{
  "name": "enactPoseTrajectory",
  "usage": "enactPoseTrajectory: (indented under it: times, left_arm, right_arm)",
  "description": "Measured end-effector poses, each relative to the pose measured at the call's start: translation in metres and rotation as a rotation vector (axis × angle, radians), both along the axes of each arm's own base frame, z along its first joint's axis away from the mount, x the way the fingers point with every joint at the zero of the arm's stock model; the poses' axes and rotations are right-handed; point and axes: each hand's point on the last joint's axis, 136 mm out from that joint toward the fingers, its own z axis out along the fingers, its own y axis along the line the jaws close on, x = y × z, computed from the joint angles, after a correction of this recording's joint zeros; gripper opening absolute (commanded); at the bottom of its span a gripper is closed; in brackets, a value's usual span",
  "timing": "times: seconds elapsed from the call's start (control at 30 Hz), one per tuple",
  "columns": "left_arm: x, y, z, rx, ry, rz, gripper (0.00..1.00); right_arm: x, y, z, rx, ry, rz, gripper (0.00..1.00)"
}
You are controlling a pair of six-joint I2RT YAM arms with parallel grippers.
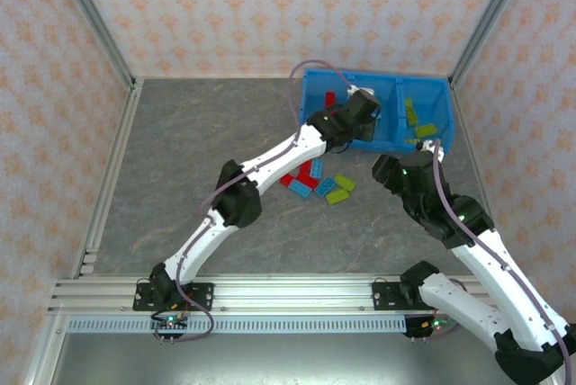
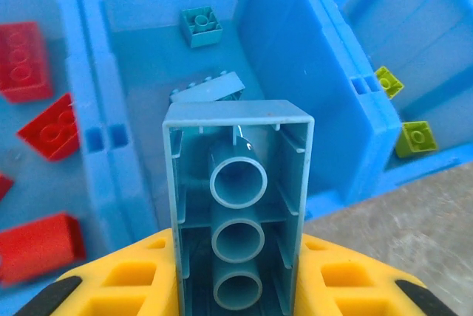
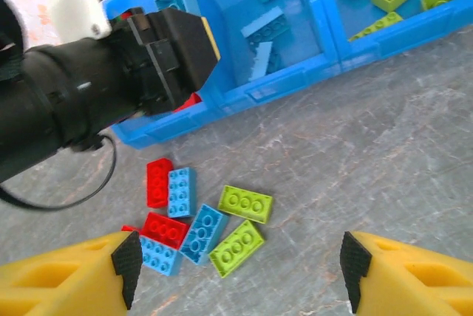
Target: Sort the legos into containers by color
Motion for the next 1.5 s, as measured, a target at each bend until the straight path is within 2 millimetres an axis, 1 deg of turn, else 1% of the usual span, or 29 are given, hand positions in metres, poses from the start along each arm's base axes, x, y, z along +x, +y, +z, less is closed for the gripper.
enactPoseTrajectory:
  times: [0.07,0.1,0.17,0.27,0.33,0.4,0.47,0.53,0.6,0.67,0.73,0.8,0.83,0.87,0.9,0.97,1.0,1.07,1.17,1.2,1.27,1.33,1.37,1.5]
  left_arm:
    - [0.004,-0.002,-0.012,0.031,-0.010,-0.022,0.39]
    - [0.006,-0.002,-0.017,0.047,-0.014,-0.032,0.44]
    - [0.010,-0.003,-0.016,0.049,-0.032,-0.043,0.49]
    - [0.020,0.000,-0.002,0.030,-0.069,-0.039,0.54]
    - [0.027,0.003,0.011,0.013,-0.099,-0.034,0.55]
    - [0.031,0.007,0.020,0.006,-0.114,-0.031,0.54]
    - [0.030,0.012,0.027,0.005,-0.111,-0.031,0.53]
    - [0.021,0.018,0.038,0.008,-0.095,-0.041,0.52]
    - [0.003,0.030,0.051,0.013,-0.073,-0.057,0.52]
    - [-0.024,0.050,0.072,0.002,-0.069,-0.074,0.52]
    - [-0.055,0.075,0.101,-0.029,-0.097,-0.083,0.52]
    - [-0.092,0.105,0.141,-0.083,-0.158,-0.089,0.52]
    - [-0.106,0.116,0.157,-0.106,-0.190,-0.096,0.52]
    - [-0.123,0.132,0.177,-0.133,-0.234,-0.103,0.52]
    - [-0.139,0.145,0.193,-0.153,-0.274,-0.112,0.52]
    - [-0.170,0.169,0.213,-0.172,-0.339,-0.136,0.53]
    - [-0.183,0.181,0.217,-0.171,-0.362,-0.147,0.54]
    - [-0.205,0.203,0.215,-0.140,-0.390,-0.169,0.57]
    - [-0.230,0.228,0.192,-0.044,-0.396,-0.229,0.67]
    - [-0.238,0.234,0.182,-0.003,-0.390,-0.260,0.72]
    - [-0.252,0.245,0.159,0.083,-0.374,-0.317,0.86]
    - [-0.262,0.253,0.141,0.152,-0.369,-0.369,0.97]
    - [-0.268,0.258,0.131,0.187,-0.370,-0.397,1.00]
    - [-0.285,0.275,0.104,0.272,-0.413,-0.469,1.00]
  right_arm:
    - [-0.001,-0.001,-0.004,-0.010,0.011,-0.003,0.73]
    - [-0.003,-0.002,-0.006,-0.014,0.019,-0.003,0.73]
    - [-0.005,-0.004,-0.009,-0.018,0.027,-0.002,0.73]
    - [-0.010,-0.006,-0.010,-0.019,0.029,-0.002,0.74]
    - [-0.013,-0.008,-0.011,-0.018,0.029,-0.002,0.74]
    - [-0.015,-0.009,-0.012,-0.017,0.029,-0.004,0.75]
    - [-0.016,-0.010,-0.014,-0.018,0.032,-0.005,0.75]
    - [-0.016,-0.010,-0.016,-0.020,0.037,-0.005,0.76]
    - [-0.016,-0.009,-0.020,-0.020,0.045,-0.005,0.76]
    - [-0.015,-0.007,-0.025,-0.023,0.062,0.001,0.76]
    - [-0.013,-0.003,-0.031,-0.026,0.090,0.014,0.76]
    - [-0.008,0.006,-0.041,-0.026,0.132,0.036,0.76]
    - [-0.006,0.010,-0.046,-0.028,0.154,0.046,0.76]
    - [-0.003,0.015,-0.053,-0.028,0.182,0.060,0.76]
    - [0.001,0.021,-0.061,-0.030,0.216,0.076,0.76]
    - [0.008,0.033,-0.078,-0.035,0.282,0.099,0.77]
    - [0.011,0.038,-0.091,-0.040,0.326,0.105,0.79]
    - [0.017,0.046,-0.112,-0.048,0.399,0.108,0.85]
    - [0.030,0.057,-0.137,-0.053,0.469,0.096,0.93]
    - [0.035,0.060,-0.143,-0.053,0.485,0.087,0.94]
    - [0.049,0.063,-0.156,-0.061,0.513,0.062,0.95]
    - [0.065,0.065,-0.167,-0.067,0.529,0.037,0.96]
    - [0.072,0.065,-0.173,-0.068,0.537,0.026,0.96]
    - [0.090,0.071,-0.193,-0.074,0.572,0.011,0.95]
